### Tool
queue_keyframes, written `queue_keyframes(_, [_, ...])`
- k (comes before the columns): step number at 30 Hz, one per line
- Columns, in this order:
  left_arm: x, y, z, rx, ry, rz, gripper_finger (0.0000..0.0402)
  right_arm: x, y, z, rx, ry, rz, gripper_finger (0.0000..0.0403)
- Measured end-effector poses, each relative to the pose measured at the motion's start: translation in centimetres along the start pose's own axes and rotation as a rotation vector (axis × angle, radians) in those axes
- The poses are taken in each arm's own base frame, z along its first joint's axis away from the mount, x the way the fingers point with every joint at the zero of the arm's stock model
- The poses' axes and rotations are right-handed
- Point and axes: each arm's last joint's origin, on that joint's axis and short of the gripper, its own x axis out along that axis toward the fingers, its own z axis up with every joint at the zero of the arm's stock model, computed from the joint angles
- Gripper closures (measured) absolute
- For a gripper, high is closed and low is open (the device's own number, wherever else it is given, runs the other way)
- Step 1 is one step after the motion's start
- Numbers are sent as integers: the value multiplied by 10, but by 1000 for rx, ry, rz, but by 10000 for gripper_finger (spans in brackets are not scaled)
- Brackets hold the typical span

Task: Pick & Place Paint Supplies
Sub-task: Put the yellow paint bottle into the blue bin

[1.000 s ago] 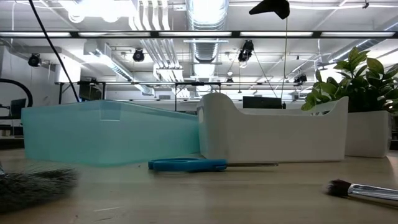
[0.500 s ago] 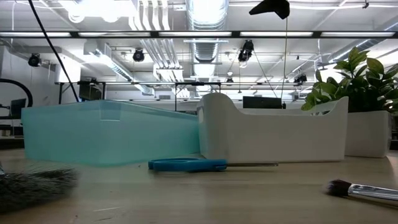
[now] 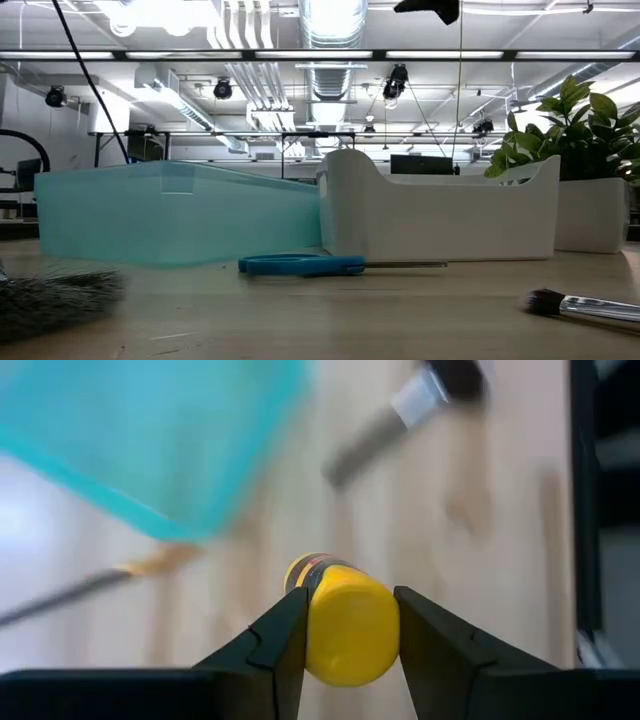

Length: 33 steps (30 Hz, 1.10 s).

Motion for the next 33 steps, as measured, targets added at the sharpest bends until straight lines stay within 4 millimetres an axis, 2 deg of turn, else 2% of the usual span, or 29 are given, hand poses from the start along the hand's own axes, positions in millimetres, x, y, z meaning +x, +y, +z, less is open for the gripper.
queue_keyframes(4, [-20, 40, 24, -178, -212, 65, 263, 0, 5, 5, -56, -60, 33, 140])
queue_keyframes(12, [-55, 127, 72, -625, -630, 68, 264, 6, 8, 15, -169, -159, 56, 140])
queue_keyframes(15, [-67, 155, 87, -767, -836, 10, 264, 12, 9, 17, -204, -182, 84, 140])
queue_keyframes(19, [-74, 186, 105, -899, -1131, -183, 264, 21, 13, 19, -259, -208, 122, 140])
queue_keyframes(22, [-66, 206, 115, -999, -1268, -373, 265, 26, 19, 23, -318, -264, 146, 140])
queue_keyframes(25, [-47, 217, 123, -1117, -1302, -546, 265, 27, 24, 29, -345, -343, 169, 140])
queue_keyframes(29, [-21, 218, 136, -1189, -1326, -727, 265, 26, 28, 39, -366, -383, 194, 140])
queue_keyframes(33, [-5, 218, 153, -1204, -1392, -889, 265, 30, 32, 43, -393, -350, 243, 140])
